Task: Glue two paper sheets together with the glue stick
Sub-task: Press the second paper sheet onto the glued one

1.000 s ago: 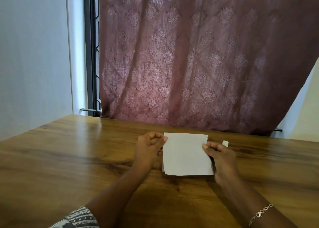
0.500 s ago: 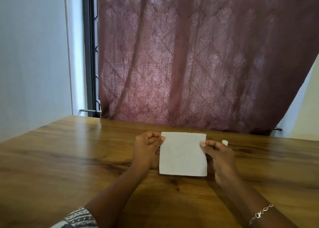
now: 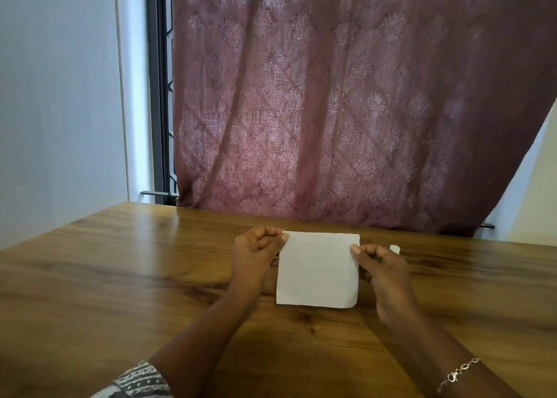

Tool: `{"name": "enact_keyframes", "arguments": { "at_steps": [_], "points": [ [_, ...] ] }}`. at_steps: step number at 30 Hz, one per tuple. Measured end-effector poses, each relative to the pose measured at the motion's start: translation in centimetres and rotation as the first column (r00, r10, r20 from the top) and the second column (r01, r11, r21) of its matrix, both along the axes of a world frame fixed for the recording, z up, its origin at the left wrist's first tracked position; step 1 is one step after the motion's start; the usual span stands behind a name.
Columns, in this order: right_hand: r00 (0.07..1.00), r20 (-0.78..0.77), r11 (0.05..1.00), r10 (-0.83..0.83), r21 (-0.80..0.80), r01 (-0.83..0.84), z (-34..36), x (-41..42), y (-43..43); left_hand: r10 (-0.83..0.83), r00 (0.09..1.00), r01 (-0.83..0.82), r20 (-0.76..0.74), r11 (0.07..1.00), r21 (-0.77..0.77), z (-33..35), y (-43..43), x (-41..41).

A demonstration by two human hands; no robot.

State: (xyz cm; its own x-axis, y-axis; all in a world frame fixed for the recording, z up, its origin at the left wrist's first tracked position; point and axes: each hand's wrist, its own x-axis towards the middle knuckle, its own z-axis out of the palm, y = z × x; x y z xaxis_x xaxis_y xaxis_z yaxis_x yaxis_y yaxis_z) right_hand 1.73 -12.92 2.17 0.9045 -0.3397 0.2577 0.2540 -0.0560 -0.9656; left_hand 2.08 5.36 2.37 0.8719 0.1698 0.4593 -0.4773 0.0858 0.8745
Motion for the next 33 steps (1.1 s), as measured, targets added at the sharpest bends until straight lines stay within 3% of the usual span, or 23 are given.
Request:
{"name": "enact_keyframes", "arguments": {
  "at_steps": [6,8,9,10,12,16,19,33],
  "points": [
    [0.998,0.059,0.999,0.006,-0.045,-0.003,0.3,-0.2,0.4,0.104,0.991,-0.109,0.078,0.992,0.067,0.2,0.2,-0.2],
    [0.971,0.232,0.956,-0.06,-0.268,0.123,0.7,-0.5,0.5,0.153,0.982,-0.164,0.109,0.982,0.096,0.1,0.3,0.0],
    [0.928,0.365,0.887,-0.069,-0.403,0.224,1.0,-0.6,0.7,0.178,0.975,-0.193,0.134,0.975,0.112,0.1,0.4,0.1],
    [0.871,0.489,0.812,-0.039,-0.492,0.313,1.4,-0.8,1.0,0.2,0.966,-0.222,0.161,0.966,0.13,0.1,0.4,0.1],
    [0.799,0.599,0.732,0.06,-0.571,0.373,1.9,-0.8,2.3,0.22,0.956,-0.25,0.195,0.957,0.147,0.0,0.4,0.2],
    [0.782,0.591,0.649,0.199,-0.677,0.346,2.1,-0.3,5.5,0.185,0.951,-0.224,0.246,0.964,0.141,-0.2,0.5,0.4],
    [0.814,0.527,0.651,0.245,-0.711,0.265,2.5,-0.2,7.1,0.156,0.945,-0.21,0.286,0.963,0.168,-0.2,0.6,0.4],
    [0.812,0.552,0.639,0.189,-0.697,0.325,2.3,-0.1,6.6,0.114,0.933,-0.161,0.342,0.981,0.111,-0.1,0.5,0.1]
  ]
}}
